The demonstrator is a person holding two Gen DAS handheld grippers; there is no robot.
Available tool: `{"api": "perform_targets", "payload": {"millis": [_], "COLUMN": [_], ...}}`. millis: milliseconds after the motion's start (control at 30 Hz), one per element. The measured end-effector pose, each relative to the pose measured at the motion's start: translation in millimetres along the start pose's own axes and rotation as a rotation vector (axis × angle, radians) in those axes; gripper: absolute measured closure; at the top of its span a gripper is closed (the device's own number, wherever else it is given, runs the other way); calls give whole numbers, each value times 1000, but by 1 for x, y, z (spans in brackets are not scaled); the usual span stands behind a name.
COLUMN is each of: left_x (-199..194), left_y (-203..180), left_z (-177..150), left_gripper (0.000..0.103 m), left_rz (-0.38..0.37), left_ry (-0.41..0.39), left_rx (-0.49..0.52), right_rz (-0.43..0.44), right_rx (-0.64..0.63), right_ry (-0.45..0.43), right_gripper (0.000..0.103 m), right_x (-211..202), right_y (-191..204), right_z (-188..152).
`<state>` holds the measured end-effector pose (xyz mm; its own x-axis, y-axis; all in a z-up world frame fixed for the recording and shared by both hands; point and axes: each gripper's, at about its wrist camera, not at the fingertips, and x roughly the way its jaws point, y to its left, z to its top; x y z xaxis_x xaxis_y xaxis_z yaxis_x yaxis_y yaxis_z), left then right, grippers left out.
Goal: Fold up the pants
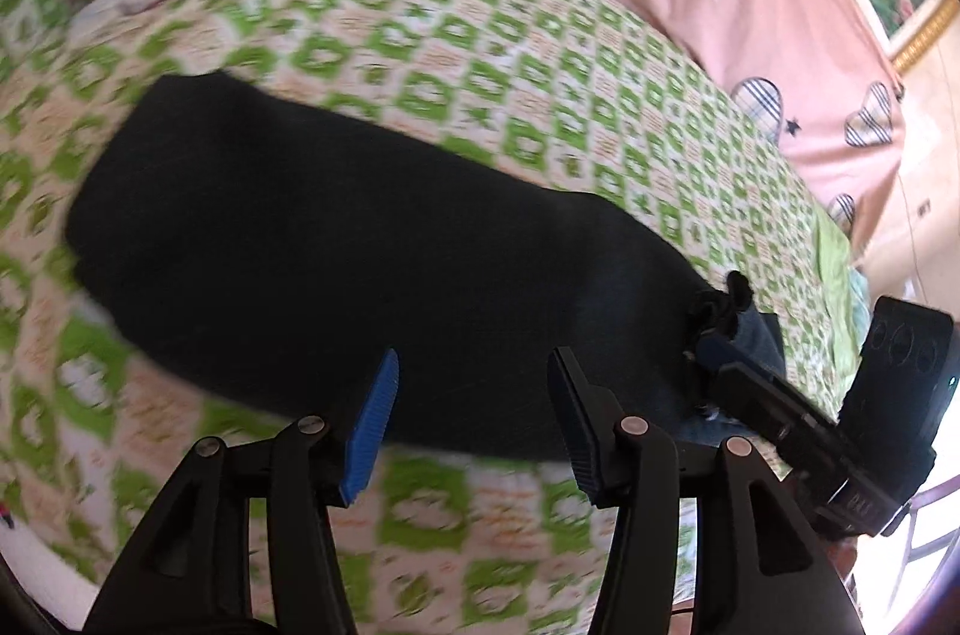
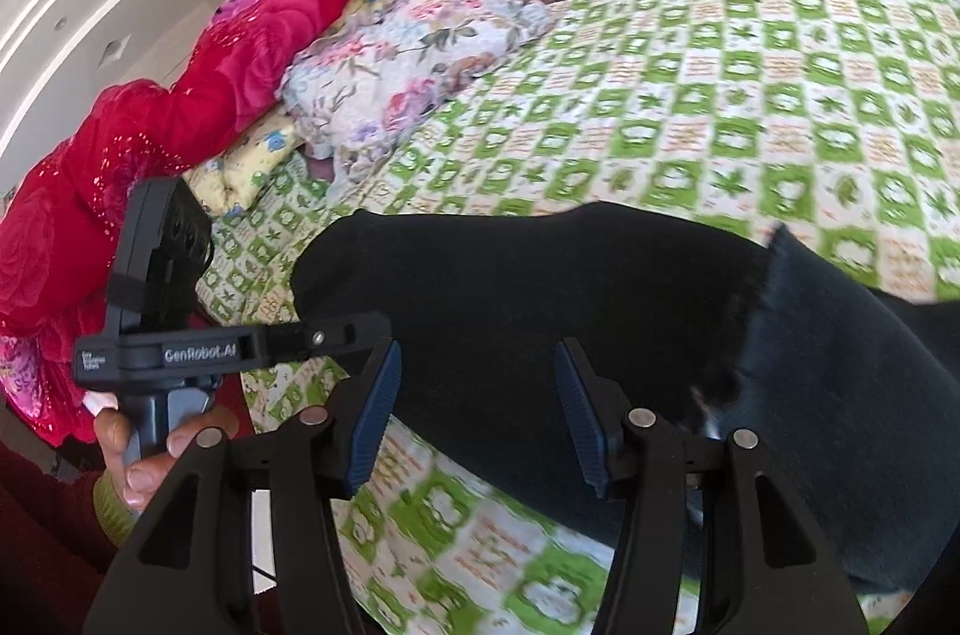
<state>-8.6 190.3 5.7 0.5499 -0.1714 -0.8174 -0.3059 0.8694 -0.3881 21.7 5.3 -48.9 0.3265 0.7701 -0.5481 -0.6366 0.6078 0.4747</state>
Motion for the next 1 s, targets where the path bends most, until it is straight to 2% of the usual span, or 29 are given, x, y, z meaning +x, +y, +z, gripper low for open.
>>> {"api": "perform_targets", "payload": {"millis": [300,500,733,833,1000], "left_x": [-31,-44,-28,-21,-16], "left_y": [60,90,116,124,131], "left_z": [-10,-10,-8,-6,2], "left_gripper": [47,41,41,41,41], "left_rz": [50,84,70,40,25], "left_ry": [-39,-69,-34,-20,-23], "left_rx": [-181,-267,-364,-398,-423], "right_rz": [41,67,95,106,132], "right_rx": [-56,-120,-224,-255,-291], "right_ry": [42,89,145,177,258], "right_gripper": [47,46,43,42,42], "right_x": [27,49,81,99,137], "right_y": [24,41,57,61,64], "right_z": [12,31,64,78,97]}}
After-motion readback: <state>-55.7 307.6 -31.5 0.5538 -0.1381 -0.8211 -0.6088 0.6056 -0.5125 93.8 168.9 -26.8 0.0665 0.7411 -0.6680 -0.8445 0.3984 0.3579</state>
